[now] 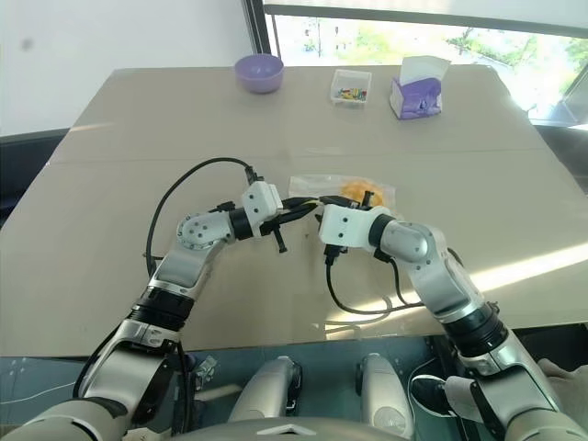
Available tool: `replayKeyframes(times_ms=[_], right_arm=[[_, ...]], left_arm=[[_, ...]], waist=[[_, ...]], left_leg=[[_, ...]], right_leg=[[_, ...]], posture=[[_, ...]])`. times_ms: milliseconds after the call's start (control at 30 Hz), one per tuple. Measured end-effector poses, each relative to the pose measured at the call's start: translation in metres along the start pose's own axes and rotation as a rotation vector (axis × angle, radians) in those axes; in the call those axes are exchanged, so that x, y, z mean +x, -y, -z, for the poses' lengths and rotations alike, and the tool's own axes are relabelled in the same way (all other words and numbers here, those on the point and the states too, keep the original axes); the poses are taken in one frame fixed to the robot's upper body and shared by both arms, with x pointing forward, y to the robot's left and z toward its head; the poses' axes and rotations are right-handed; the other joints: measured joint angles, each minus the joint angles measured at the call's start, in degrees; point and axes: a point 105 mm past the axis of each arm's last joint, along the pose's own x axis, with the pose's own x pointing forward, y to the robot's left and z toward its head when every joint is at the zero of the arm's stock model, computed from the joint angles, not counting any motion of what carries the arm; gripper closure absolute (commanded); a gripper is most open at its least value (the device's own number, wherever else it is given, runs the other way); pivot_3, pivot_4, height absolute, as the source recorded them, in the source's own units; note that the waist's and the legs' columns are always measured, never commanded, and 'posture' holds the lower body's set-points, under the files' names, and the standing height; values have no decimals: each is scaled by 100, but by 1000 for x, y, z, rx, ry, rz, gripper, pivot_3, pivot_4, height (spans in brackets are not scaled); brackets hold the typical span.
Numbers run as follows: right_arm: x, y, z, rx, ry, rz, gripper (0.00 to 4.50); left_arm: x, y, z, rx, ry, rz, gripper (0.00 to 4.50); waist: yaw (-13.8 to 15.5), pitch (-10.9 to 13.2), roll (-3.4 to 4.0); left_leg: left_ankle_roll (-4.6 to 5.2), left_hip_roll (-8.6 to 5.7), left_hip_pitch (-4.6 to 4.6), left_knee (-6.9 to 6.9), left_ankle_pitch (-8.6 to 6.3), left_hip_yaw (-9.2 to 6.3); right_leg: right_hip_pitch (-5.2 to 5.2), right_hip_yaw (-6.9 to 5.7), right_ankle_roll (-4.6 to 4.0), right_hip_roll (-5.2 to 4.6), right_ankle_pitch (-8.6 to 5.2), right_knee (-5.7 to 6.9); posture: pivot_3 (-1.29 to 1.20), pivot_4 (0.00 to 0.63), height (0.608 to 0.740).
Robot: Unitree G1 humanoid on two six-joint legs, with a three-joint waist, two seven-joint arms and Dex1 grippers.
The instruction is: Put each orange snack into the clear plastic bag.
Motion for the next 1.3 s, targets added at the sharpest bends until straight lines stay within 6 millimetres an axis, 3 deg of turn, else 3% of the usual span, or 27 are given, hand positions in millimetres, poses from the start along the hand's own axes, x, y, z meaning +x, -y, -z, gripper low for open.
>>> replayKeyframes(times_ms=[800, 967, 1300], right_arm=[[-1, 8, -6, -54, 9, 41, 3007], [-1, 7, -6, -53, 12, 35, 4451], [-1, 7, -6, -54, 14, 33, 4451]], left_arm=[[-1, -1, 2, -1, -10, -1, 4500], [-1, -1, 1, 3, -8, -2, 4500], [-1, -2, 1, 8, -8, -3, 4500]], waist=[[3, 0, 0], [3, 0, 0], [3, 0, 0]], left_leg=[[0, -1, -1, 0, 0, 2], [0, -1, -1, 0, 0, 2], [0, -1, -1, 0, 0, 1]], right_leg=[[0, 1, 0, -1, 0, -1], [0, 1, 0, -1, 0, -1], [0, 1, 0, -1, 0, -1]], posture=[[0, 150, 740], [0, 150, 740], [0, 150, 740]])
